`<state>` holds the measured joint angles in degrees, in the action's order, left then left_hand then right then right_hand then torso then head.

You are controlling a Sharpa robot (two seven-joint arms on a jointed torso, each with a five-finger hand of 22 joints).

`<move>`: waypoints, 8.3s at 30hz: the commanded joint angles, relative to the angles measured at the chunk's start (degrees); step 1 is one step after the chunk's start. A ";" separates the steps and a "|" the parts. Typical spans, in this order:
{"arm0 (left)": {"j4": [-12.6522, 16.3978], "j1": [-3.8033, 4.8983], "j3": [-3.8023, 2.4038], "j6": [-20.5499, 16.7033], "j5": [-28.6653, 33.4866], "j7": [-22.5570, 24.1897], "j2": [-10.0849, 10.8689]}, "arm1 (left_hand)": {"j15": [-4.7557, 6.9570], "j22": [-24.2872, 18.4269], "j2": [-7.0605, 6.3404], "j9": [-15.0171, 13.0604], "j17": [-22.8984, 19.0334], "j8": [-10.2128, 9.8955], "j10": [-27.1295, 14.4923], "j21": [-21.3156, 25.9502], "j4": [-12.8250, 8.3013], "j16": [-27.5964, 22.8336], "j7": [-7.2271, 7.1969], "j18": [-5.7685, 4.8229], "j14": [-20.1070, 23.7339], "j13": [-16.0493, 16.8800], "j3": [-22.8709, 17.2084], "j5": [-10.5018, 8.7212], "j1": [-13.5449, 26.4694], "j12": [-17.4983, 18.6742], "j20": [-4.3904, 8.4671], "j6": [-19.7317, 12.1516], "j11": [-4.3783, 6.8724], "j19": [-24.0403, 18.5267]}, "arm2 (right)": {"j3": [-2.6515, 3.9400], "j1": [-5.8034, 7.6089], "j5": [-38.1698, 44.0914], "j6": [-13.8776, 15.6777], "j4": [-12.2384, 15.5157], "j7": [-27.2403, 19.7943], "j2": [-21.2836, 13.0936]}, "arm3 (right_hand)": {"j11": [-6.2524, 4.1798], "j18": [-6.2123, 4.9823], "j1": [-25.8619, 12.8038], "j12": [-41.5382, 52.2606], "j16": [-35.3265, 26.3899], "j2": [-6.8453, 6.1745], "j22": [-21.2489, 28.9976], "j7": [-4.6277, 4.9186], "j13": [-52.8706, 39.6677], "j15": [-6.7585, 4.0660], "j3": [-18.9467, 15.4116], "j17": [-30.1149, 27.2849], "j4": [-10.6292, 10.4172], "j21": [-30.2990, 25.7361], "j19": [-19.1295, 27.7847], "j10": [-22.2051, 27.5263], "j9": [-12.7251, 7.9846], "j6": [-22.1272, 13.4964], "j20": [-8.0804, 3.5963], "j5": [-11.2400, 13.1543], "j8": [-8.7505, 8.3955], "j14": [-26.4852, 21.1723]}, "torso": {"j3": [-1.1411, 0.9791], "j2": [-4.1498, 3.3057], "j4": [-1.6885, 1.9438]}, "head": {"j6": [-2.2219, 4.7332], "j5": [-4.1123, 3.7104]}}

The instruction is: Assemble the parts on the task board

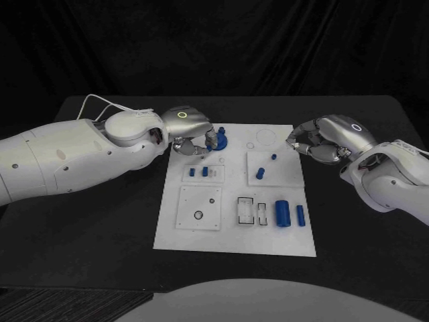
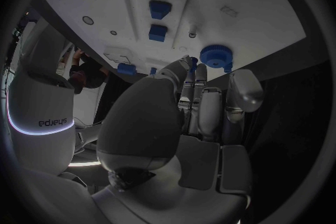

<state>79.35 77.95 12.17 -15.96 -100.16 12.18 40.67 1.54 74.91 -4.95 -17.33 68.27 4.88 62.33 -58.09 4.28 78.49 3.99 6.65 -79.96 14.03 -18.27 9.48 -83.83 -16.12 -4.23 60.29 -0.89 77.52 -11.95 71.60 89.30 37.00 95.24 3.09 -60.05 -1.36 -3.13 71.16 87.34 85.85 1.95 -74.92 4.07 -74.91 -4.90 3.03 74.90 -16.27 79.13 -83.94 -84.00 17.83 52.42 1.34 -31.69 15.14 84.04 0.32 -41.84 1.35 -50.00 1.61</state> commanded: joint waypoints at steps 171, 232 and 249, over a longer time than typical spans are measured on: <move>2.91 -2.98 0.03 25.61 93.65 25.03 13.63 | -11.00 -55.73 11.70 15.07 -67.48 -2.30 -58.61 55.71 12.34 -76.66 -0.83 3.49 77.51 -13.08 29.46 -0.62 12.91 14.60 -11.82 -41.62 -2.32 -72.07 | 0.05 2.39 15.73 -27.86 -6.30 1.65 8.37 | 5.06 -4.08 14.43 -77.64 -15.73 -11.85 -5.55 1.93 65.20 2.75 16.29 -12.17 6.89 -33.87 7.24 26.11 -4.87 5.47 2.65 9.21 -7.58 -2.63 | 3.27 0.80 3.05 | 0.00 -3.79; 2.45 -3.70 0.04 26.24 93.65 22.88 13.55 | -10.08 -59.46 15.36 14.74 -67.46 -1.06 -56.79 55.91 12.08 -76.01 1.31 3.67 77.96 -12.66 32.20 5.39 6.85 12.40 -11.00 -38.54 -4.80 -72.83 | 0.06 6.51 14.98 -23.83 7.50 1.27 12.34 | 4.95 -3.49 14.18 -76.91 -14.20 -10.65 -6.32 2.92 66.22 4.00 18.50 -10.22 10.93 -29.75 6.27 16.62 -0.99 9.85 3.50 10.34 -5.61 -1.75 | 3.28 0.98 3.04 | 0.00 -1.38; 2.25 -3.81 0.05 26.66 93.65 22.75 12.69 | -10.80 -58.27 15.82 14.75 -67.27 -1.04 -56.92 55.49 12.09 -75.34 1.19 3.69 77.43 -12.66 32.33 5.50 6.78 12.30 -11.39 -38.69 -4.66 -72.19 | 0.07 1.47 14.96 -26.46 3.43 0.45 19.04 | 5.07 -3.51 14.08 -77.30 -13.82 -10.73 -6.33 3.16 66.45 4.10 18.95 -9.80 11.34 -29.50 6.25 16.31 -1.37 9.07 3.63 10.03 -6.61 -1.56 | 3.21 1.00 3.09 | 0.00 0.20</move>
<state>81.61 74.24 12.27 10.06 -6.85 34.13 53.50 -9.01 16.40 10.60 -2.58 0.94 3.64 5.64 -2.33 16.35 2.91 5.02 9.30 -2.49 1.35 13.74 14.65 -76.91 -3.53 -15.42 21.81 -5.45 4.96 -11.91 73.45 104.21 11.71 98.86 3.07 -41.30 3.58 -6.70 85.56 10.30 71.89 -8.98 -74.90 7.26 -8.46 -1.06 21.83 65.14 -5.18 49.60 -77.49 -67.60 16.56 61.91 4.72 -21.28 8.70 82.35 3.58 -40.78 4.38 -50.00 1.60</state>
